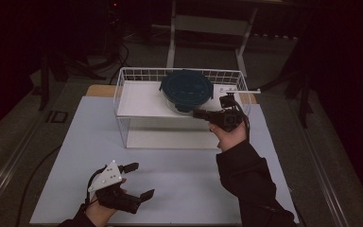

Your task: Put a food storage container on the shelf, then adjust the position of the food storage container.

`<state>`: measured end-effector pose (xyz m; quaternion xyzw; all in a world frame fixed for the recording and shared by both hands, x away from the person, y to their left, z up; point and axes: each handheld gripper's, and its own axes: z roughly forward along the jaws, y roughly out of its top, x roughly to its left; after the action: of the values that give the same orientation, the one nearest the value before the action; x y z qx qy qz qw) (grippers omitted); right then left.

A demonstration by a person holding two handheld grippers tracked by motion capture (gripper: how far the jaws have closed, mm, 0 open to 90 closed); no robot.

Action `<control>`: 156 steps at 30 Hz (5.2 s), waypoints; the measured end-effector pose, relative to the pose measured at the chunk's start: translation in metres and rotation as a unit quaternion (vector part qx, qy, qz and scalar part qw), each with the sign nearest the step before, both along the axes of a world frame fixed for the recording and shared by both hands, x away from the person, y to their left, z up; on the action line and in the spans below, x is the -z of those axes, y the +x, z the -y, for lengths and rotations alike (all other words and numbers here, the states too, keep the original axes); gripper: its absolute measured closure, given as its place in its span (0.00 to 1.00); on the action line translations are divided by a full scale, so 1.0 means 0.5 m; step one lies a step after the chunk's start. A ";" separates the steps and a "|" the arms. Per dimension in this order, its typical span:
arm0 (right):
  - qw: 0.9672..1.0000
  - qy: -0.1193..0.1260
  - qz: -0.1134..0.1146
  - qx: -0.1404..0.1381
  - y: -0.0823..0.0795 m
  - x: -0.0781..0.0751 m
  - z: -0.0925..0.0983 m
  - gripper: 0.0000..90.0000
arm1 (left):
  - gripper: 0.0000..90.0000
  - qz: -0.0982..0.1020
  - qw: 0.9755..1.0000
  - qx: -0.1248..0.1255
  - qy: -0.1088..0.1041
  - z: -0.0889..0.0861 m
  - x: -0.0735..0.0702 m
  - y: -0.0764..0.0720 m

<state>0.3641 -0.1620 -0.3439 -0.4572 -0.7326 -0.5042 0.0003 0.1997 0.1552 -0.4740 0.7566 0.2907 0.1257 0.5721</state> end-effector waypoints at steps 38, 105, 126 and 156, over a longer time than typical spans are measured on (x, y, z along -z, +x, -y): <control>0.997 -0.031 0.072 -0.024 -0.099 0.036 0.039 0.31 | 0.00 0.004 1.000 0.013 0.007 -0.027 -0.002 -0.011; 0.981 -0.146 0.031 0.126 -0.226 0.300 0.437 1.00 | 0.00 0.006 0.999 0.029 -0.023 -0.030 0.015 -0.008; 0.983 -0.166 -0.015 0.081 -0.196 0.366 0.367 1.00 | 0.00 0.006 0.999 0.031 -0.019 -0.027 0.018 -0.007; 0.986 -0.165 -0.012 0.015 -0.149 0.370 0.253 1.00 | 0.00 0.008 0.999 0.034 -0.016 -0.027 0.019 -0.009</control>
<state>0.2898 -0.2885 -0.5291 -0.4683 -0.7985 -0.3709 -0.0738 0.1953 0.1686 -0.4836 0.7557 0.2620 0.1078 0.5904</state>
